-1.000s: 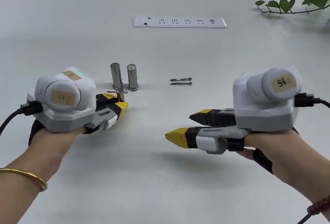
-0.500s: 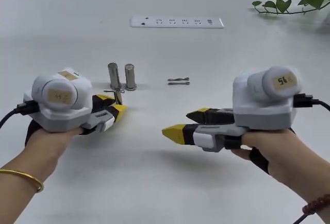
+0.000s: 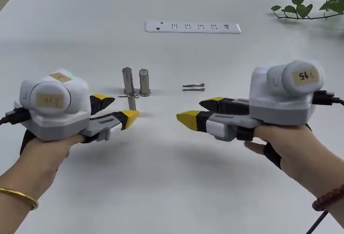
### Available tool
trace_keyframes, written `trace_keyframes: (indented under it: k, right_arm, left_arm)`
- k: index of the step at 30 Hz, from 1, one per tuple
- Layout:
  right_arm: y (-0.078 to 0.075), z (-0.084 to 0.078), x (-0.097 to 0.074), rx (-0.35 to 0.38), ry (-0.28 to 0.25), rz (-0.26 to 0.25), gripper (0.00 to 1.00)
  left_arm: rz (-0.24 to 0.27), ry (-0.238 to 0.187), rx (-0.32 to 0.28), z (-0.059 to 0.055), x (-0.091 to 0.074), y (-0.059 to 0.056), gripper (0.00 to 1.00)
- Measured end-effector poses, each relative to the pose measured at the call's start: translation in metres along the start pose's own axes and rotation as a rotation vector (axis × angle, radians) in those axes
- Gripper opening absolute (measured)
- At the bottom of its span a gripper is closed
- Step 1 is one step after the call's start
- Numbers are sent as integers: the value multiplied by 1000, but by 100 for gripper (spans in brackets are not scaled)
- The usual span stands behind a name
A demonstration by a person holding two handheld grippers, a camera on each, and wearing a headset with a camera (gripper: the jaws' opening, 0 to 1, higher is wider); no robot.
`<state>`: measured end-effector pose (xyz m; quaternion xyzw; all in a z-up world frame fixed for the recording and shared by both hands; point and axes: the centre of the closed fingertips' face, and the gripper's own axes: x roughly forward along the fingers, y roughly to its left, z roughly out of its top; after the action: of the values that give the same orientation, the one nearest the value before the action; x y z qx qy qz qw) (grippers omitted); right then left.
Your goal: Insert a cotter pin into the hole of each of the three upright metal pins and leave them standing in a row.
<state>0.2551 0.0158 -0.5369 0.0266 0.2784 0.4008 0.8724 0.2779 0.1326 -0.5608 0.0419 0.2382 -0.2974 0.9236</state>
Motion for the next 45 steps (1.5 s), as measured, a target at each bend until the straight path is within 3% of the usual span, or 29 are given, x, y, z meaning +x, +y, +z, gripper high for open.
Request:
trace_keyframes:
  k: [5, 14, 21, 27, 32, 37, 45]
  right_arm:
    - [-4, 16, 12, -57, -26, -10, 35]
    - [-13, 41, 43, -115, -61, -12, 32]
    - [-19, 47, 66, -138, -57, -11, 31]
    - [-19, 45, 87, -158, -49, -3, 29]
    - [-23, 36, 105, -193, -24, -12, 25]
    - [-25, 37, 118, -145, -36, -3, 22]
    - [-23, 32, 134, -131, -27, 4, 17]
  left_arm:
    - [9, -28, -11, 8, -14, -4, 46]
    - [21, -39, -20, 11, -37, -12, 54]
    - [33, -59, -39, 14, -50, -17, 64]
    - [37, -60, -56, 13, -55, -21, 71]
    - [60, -32, 14, 9, -60, -24, 75]
    - [58, -74, -14, 14, -63, -27, 77]
    - [49, -89, -9, 12, -62, -28, 82]
